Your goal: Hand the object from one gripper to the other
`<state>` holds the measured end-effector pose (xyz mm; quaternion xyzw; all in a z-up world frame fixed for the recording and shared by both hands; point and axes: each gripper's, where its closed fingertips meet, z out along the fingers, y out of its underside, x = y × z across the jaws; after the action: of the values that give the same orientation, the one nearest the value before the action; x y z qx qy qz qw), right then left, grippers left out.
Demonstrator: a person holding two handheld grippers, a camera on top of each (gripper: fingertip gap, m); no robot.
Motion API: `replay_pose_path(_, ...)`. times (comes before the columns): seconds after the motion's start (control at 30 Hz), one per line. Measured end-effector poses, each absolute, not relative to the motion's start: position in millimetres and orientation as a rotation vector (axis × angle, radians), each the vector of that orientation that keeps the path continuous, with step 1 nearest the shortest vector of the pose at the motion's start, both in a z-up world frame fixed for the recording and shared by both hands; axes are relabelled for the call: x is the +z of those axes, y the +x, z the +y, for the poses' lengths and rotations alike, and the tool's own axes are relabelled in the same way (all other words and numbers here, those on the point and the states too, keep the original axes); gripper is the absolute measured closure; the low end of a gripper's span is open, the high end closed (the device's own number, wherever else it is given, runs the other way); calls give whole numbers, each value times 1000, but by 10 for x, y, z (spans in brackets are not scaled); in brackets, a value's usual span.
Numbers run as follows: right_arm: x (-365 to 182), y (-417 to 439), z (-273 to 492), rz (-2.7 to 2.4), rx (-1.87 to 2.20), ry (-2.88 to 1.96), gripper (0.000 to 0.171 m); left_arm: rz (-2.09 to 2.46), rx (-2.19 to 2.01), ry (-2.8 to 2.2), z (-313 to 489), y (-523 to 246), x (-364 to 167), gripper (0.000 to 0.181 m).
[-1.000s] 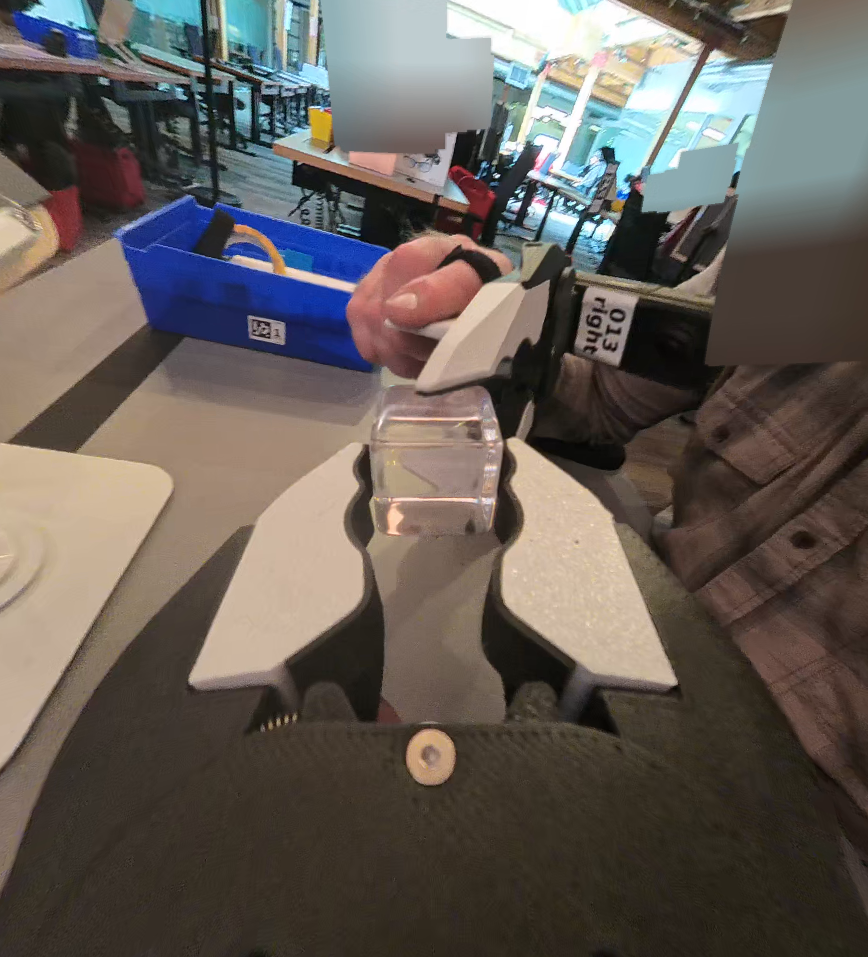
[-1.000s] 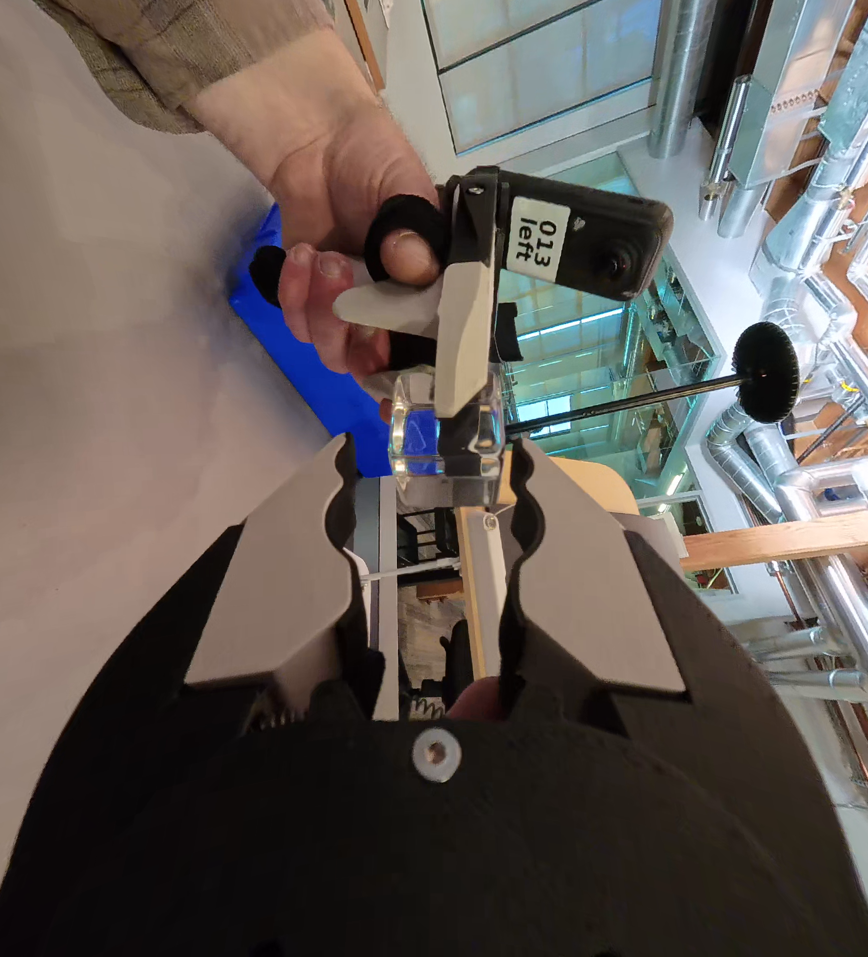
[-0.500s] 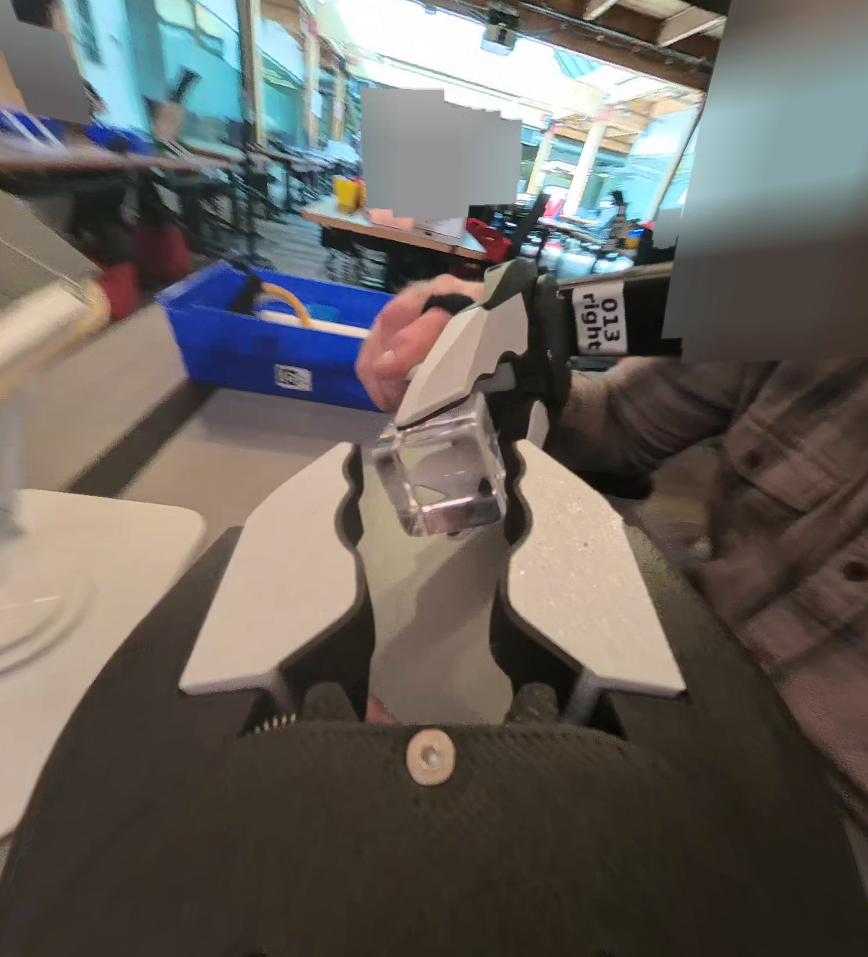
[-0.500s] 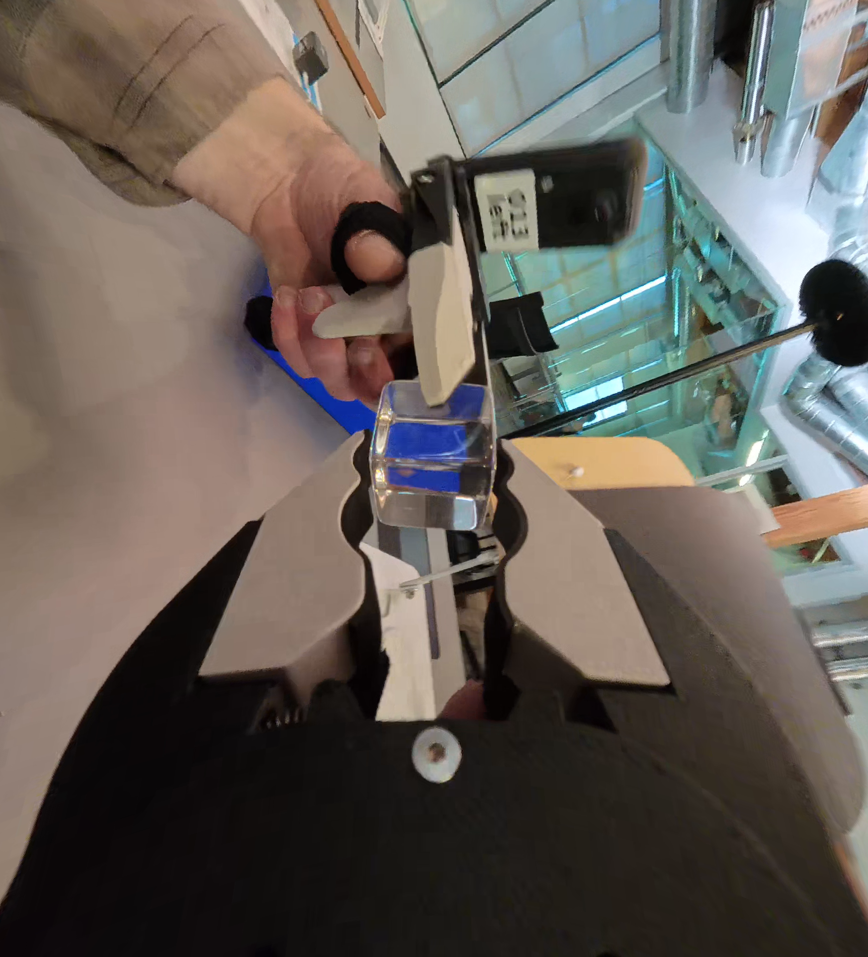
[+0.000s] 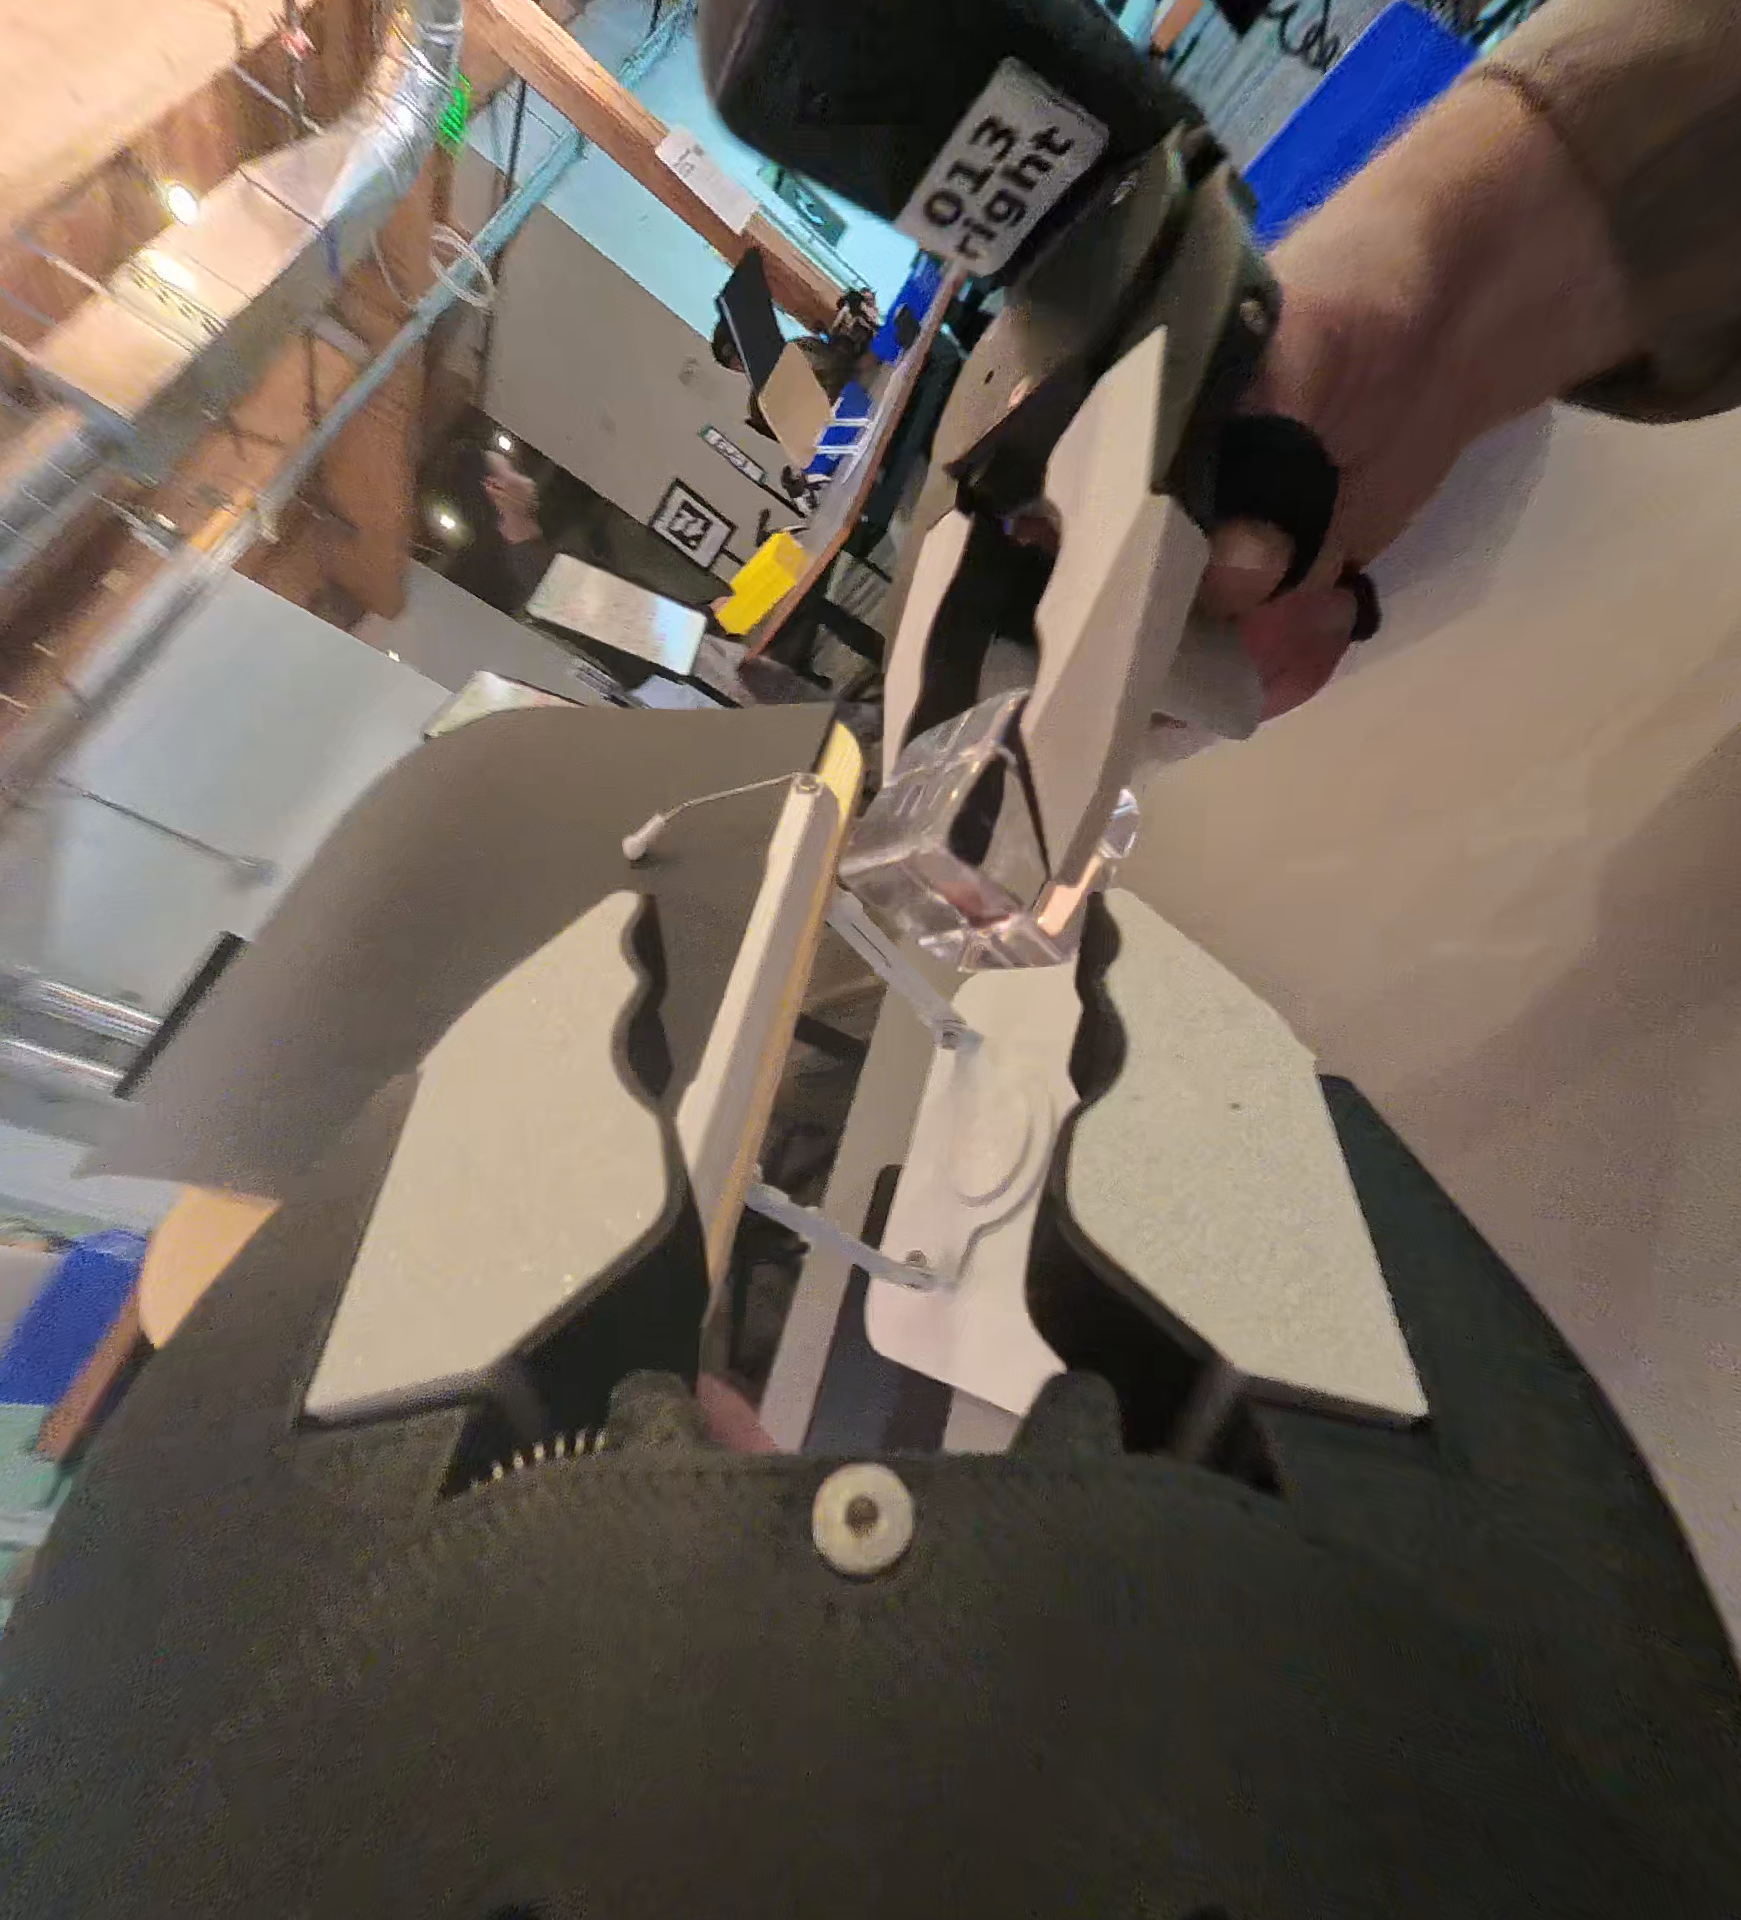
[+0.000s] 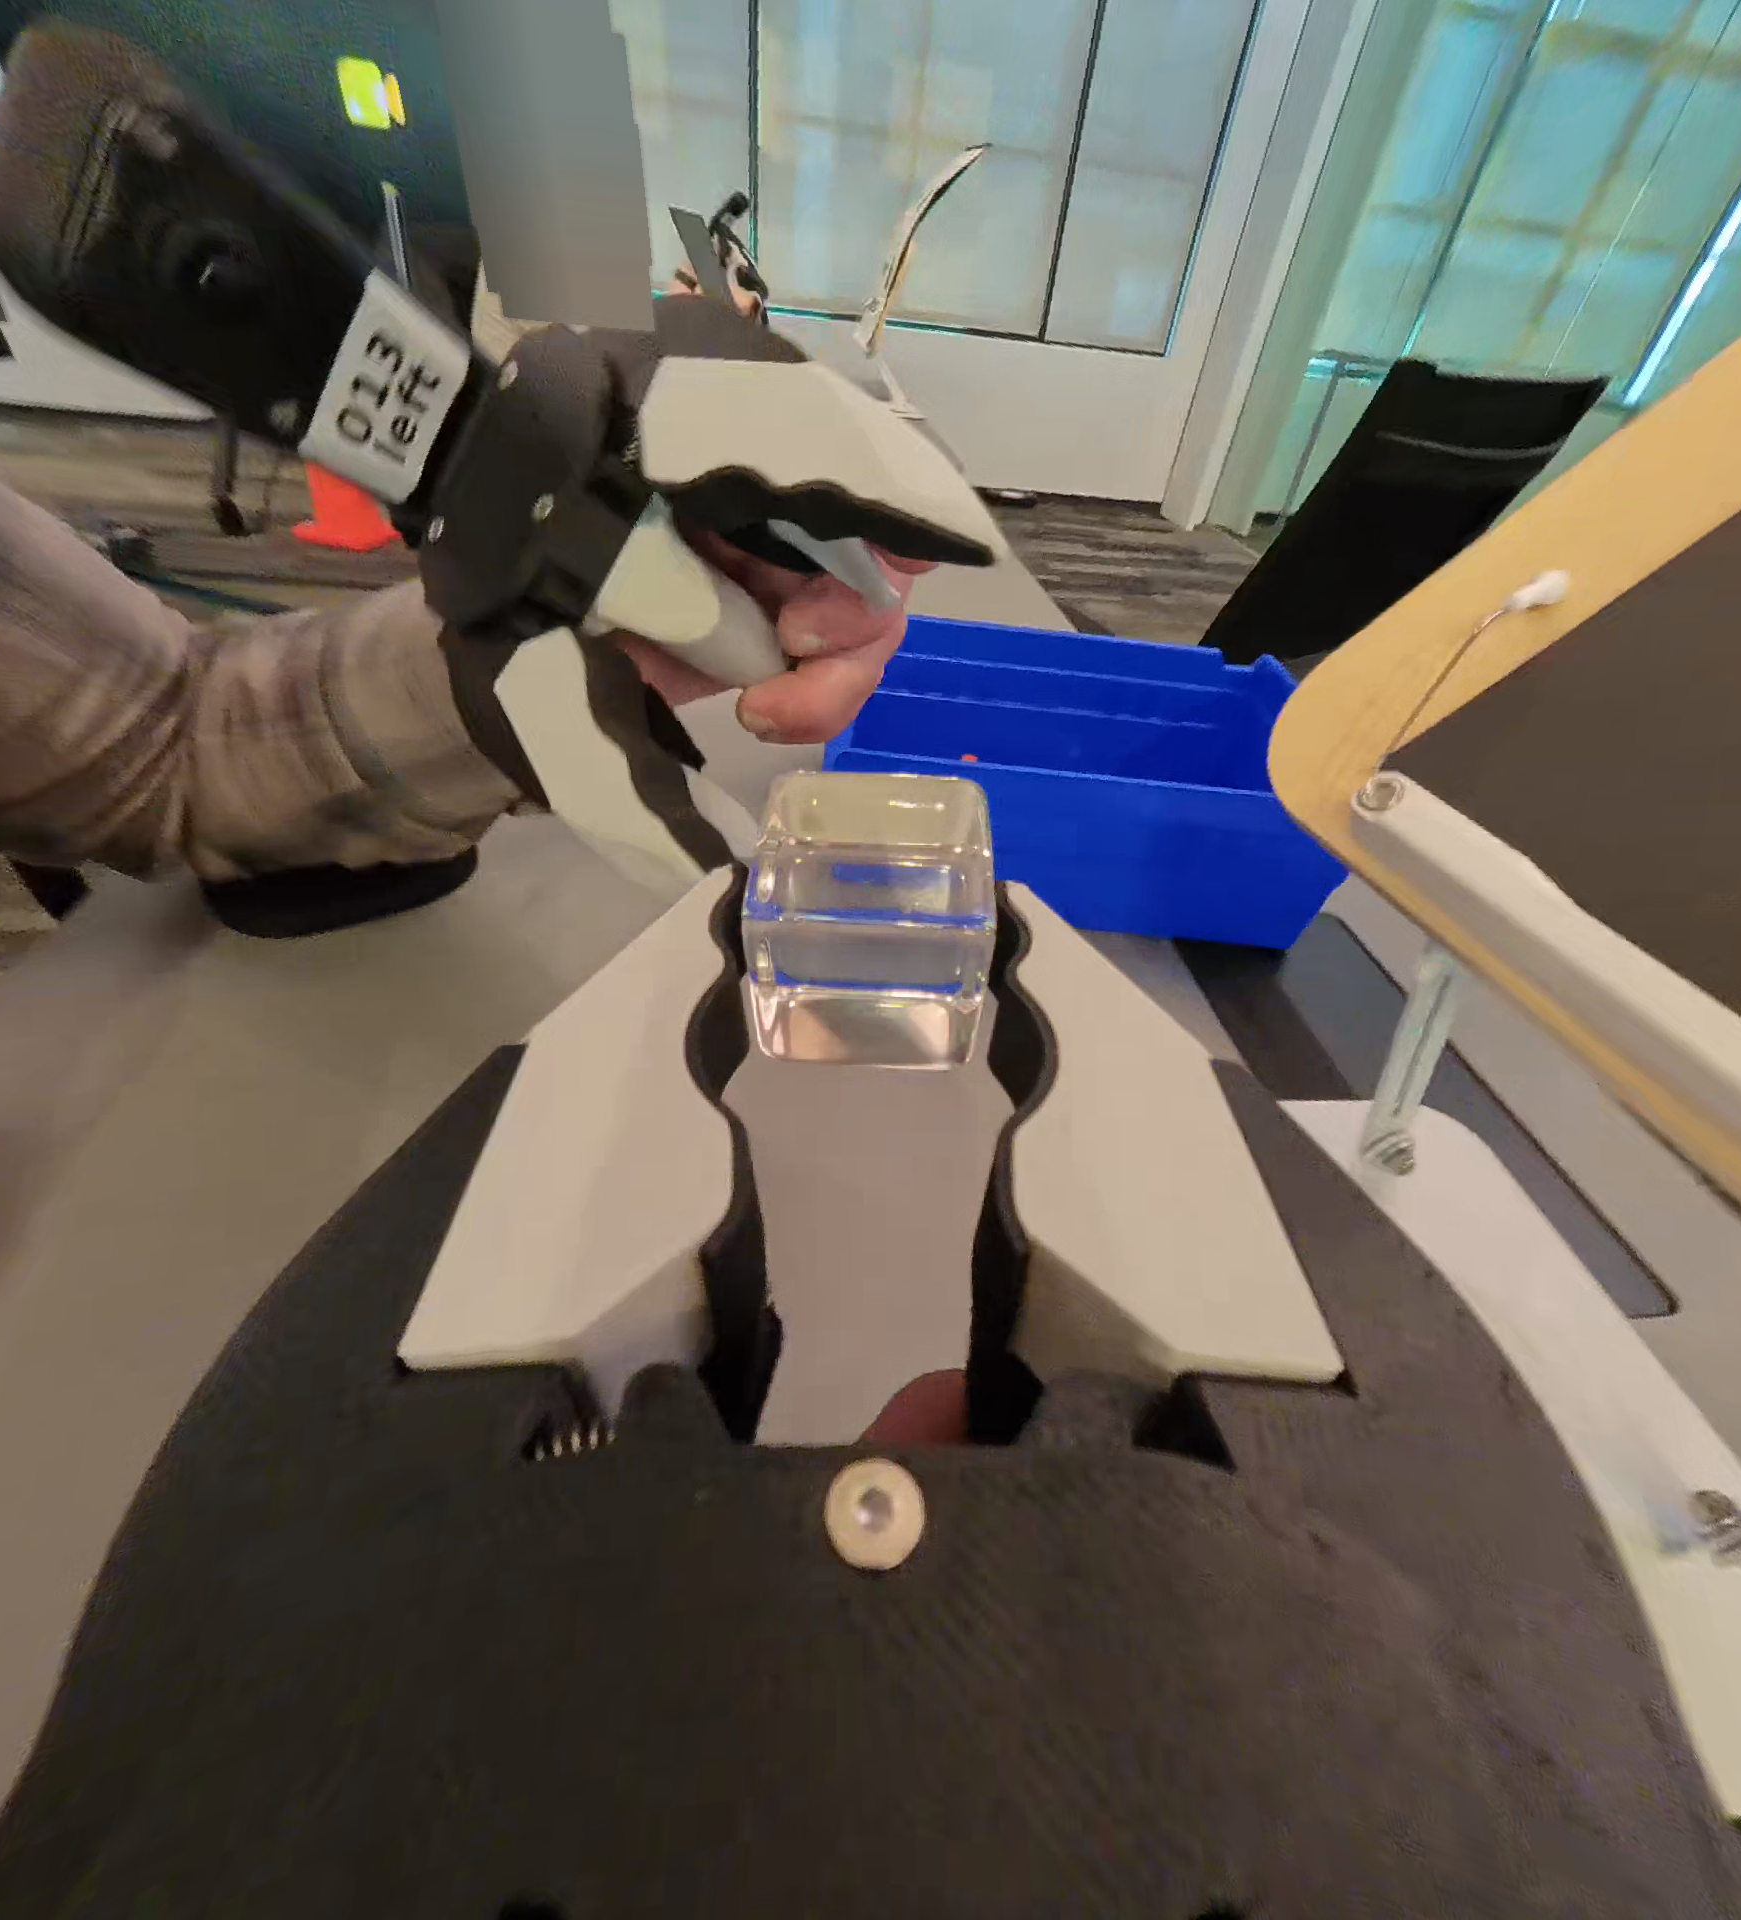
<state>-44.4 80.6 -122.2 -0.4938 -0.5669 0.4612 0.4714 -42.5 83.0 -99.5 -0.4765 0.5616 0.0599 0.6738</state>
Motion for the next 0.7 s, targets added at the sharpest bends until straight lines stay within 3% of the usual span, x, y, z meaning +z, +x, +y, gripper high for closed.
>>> replay_pose_path(0.7,-1211,-340,763,-1289,1587,-1270,130,1289,244,-925,760,-268,-1035,104)
